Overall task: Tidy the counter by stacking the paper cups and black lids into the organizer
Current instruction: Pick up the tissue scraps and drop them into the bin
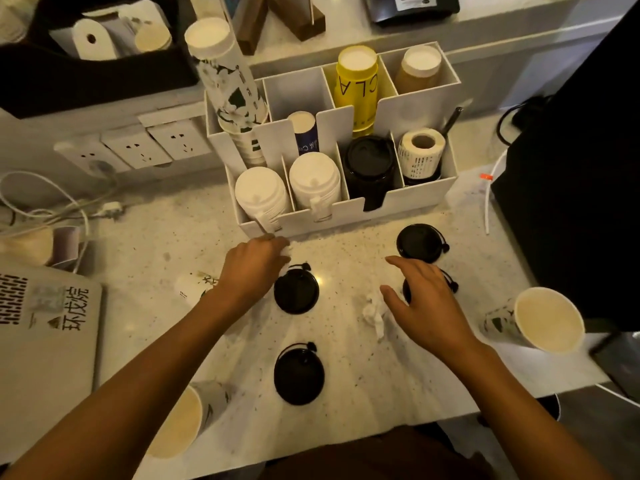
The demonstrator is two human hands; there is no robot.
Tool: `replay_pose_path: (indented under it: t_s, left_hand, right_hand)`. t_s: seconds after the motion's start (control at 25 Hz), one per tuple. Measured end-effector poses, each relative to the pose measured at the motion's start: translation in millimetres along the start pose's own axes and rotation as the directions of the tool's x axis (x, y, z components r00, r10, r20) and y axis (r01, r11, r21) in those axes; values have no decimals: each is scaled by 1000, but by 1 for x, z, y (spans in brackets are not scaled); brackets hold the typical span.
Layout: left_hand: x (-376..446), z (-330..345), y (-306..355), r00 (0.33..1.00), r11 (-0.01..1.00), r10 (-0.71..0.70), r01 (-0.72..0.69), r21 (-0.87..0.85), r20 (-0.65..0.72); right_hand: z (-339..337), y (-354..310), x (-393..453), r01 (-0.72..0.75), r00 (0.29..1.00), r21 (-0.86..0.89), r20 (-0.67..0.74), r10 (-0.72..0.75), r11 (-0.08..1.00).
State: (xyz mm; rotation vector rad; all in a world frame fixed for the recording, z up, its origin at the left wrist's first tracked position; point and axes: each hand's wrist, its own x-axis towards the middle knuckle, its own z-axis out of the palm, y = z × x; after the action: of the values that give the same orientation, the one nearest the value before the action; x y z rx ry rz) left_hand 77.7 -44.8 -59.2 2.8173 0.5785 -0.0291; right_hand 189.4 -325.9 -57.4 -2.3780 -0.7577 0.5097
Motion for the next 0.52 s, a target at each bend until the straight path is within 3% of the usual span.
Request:
replay_pose_path:
  t_s: [0.08,0.2,0.36,0.52]
  left_hand:
    - [-19,-10,10,997,970,-57,42,-238,-56]
    - [-45,-15,26,976,818,-219,182,-546,-2]
    - [-81,0,43,931,657,-351,323,-681,103]
    - [-109,16,60,903,478,-393,360,-801,172]
  right_hand:
    - [3,1,1,-15,1000,4,20,15,1000]
    - [9,2,6,-32,995,-14,95,33,999]
    - [23,2,8,8,979,-102,206,13,995]
    - [41,6,3,36,967,-181,254,12,983]
